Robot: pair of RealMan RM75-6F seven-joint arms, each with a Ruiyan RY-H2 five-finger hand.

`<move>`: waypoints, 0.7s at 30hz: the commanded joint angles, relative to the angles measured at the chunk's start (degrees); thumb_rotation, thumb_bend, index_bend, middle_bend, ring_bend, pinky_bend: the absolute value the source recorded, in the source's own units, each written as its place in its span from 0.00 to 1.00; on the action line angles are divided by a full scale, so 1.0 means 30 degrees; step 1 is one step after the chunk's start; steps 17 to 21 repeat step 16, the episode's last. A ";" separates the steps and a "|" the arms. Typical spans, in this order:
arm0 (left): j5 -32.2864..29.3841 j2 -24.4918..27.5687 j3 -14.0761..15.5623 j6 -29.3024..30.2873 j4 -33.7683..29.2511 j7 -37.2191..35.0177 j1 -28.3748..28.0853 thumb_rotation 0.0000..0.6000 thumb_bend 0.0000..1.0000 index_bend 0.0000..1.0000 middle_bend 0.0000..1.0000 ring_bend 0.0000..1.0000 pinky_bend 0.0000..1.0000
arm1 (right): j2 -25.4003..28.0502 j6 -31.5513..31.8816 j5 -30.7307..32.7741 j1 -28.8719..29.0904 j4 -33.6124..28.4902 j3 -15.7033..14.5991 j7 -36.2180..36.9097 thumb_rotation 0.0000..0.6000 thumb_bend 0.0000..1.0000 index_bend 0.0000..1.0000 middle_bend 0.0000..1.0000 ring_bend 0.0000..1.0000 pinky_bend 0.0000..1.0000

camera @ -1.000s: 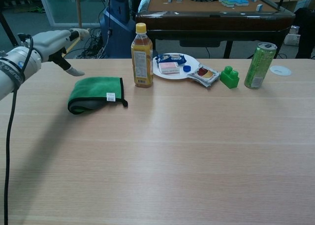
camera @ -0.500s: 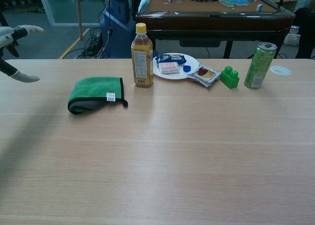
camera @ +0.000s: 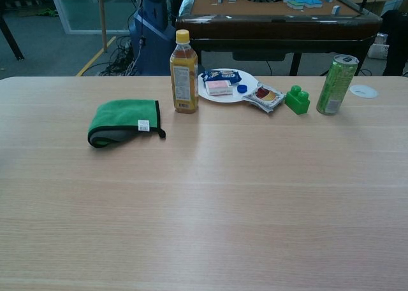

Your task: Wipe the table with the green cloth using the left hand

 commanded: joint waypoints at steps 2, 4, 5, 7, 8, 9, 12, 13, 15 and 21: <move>0.0536 0.0437 0.0602 0.0926 -0.0557 -0.0302 0.1048 1.00 0.14 0.00 0.00 0.00 0.26 | -0.0283 -0.0320 -0.0705 0.0483 0.0234 -0.0120 0.0049 1.00 0.17 0.24 0.26 0.19 0.19; 0.0714 0.0543 0.0816 0.1206 -0.0730 -0.0290 0.1415 1.00 0.14 0.00 0.00 0.00 0.25 | -0.0359 -0.0468 -0.0961 0.0684 0.0293 -0.0172 -0.0003 1.00 0.16 0.24 0.26 0.19 0.19; 0.0806 0.0578 0.0914 0.1343 -0.0814 -0.0270 0.1587 1.00 0.14 0.00 0.00 0.00 0.25 | -0.0397 -0.0521 -0.1059 0.0767 0.0295 -0.0191 -0.0031 1.00 0.16 0.24 0.26 0.19 0.19; 0.1097 0.0597 0.1132 0.1655 -0.0946 -0.0153 0.1930 1.00 0.14 0.00 0.00 0.00 0.25 | -0.0497 -0.0588 -0.1193 0.0909 0.0285 -0.0216 -0.0037 1.00 0.17 0.24 0.26 0.19 0.19; 0.1229 0.0594 0.1219 0.1777 -0.0998 -0.0099 0.2062 1.00 0.14 0.00 0.00 0.00 0.25 | -0.0542 -0.0598 -0.1212 0.0944 0.0287 -0.0225 -0.0039 1.00 0.17 0.24 0.26 0.19 0.19; 0.1391 0.0596 0.1321 0.1940 -0.1106 -0.0058 0.2241 1.00 0.14 0.00 0.00 0.00 0.25 | -0.0606 -0.0576 -0.1233 0.0970 0.0304 -0.0236 -0.0040 1.00 0.16 0.24 0.26 0.19 0.19; 0.1902 0.0596 0.1532 0.2346 -0.1416 -0.0116 0.2637 1.00 0.14 0.00 0.00 0.00 0.24 | -0.0741 -0.0440 -0.1253 0.0978 0.0382 -0.0259 0.0006 1.00 0.16 0.24 0.26 0.19 0.19; 0.2059 0.0607 0.1592 0.2420 -0.1477 -0.0104 0.2723 1.00 0.14 0.00 0.00 0.00 0.24 | -0.0769 -0.0394 -0.1268 0.0979 0.0407 -0.0266 0.0015 1.00 0.16 0.24 0.26 0.19 0.20; 0.2286 0.0600 0.1659 0.2500 -0.1558 0.0058 0.2856 1.00 0.14 0.00 0.00 0.00 0.24 | -0.0836 -0.0301 -0.1291 0.0985 0.0467 -0.0282 0.0064 1.00 0.17 0.24 0.26 0.19 0.19; 0.2331 0.0586 0.1658 0.2501 -0.1587 0.0116 0.2896 1.00 0.14 0.00 0.00 0.00 0.24 | -0.0855 -0.0291 -0.1287 0.0991 0.0487 -0.0294 0.0075 1.00 0.17 0.24 0.26 0.19 0.19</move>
